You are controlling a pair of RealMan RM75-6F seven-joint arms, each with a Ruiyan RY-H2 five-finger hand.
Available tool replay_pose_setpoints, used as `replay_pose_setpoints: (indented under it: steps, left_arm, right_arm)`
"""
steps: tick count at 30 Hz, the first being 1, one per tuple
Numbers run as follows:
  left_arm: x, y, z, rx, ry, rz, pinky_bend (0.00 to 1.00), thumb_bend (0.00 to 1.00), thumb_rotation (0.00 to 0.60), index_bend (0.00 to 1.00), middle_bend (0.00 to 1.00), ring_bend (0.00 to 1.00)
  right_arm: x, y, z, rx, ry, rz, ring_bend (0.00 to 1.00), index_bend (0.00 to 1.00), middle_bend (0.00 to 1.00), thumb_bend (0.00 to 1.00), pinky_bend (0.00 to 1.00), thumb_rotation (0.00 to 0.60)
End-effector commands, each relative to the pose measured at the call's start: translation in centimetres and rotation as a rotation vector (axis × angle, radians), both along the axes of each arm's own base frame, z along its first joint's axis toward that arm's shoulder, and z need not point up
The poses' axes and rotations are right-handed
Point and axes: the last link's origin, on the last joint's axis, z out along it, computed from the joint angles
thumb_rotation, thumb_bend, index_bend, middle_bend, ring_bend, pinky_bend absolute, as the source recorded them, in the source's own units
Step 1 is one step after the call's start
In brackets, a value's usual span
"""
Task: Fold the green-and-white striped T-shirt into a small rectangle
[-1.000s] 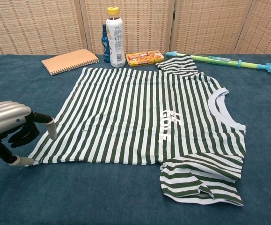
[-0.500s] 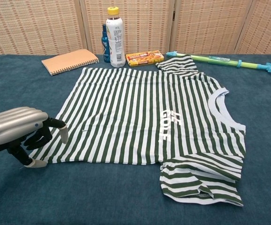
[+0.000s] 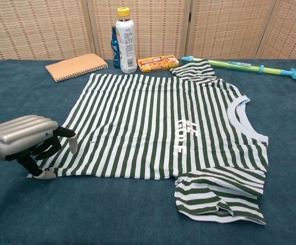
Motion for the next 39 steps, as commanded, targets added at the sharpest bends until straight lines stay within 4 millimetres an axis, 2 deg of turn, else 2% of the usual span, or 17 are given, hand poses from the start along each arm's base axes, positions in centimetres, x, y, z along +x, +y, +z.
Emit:
replay_pose_setpoints:
  steps: [1,13,39]
  left_arm:
    - [0.0,0.4,-0.1,0.010,-0.005,0.010,0.94,0.21,0.600,0.45,0.89,0.81]
    - [-0.1,0.6,-0.4,-0.010,0.001,0.011,0.95,0.21,0.600,0.50,0.90,0.82]
    - [1.3,0.4,-0.5,-0.052,0.049,-0.029,0.95,0.32,0.600,0.53,0.90,0.84]
  right_arm:
    - [0.0,0.0,0.0,0.000,0.000,-0.002,0.33,0.16,0.37,0.29,0.43,0.600]
    - [-0.3,0.1,-0.2,0.003,-0.006,-0.011,0.34,0.16,0.38,0.29,0.43,0.600]
    - [-1.1,0.2,-0.4,-0.001,-0.020,-0.029,0.38,0.16,0.39,0.29,0.43,0.600]
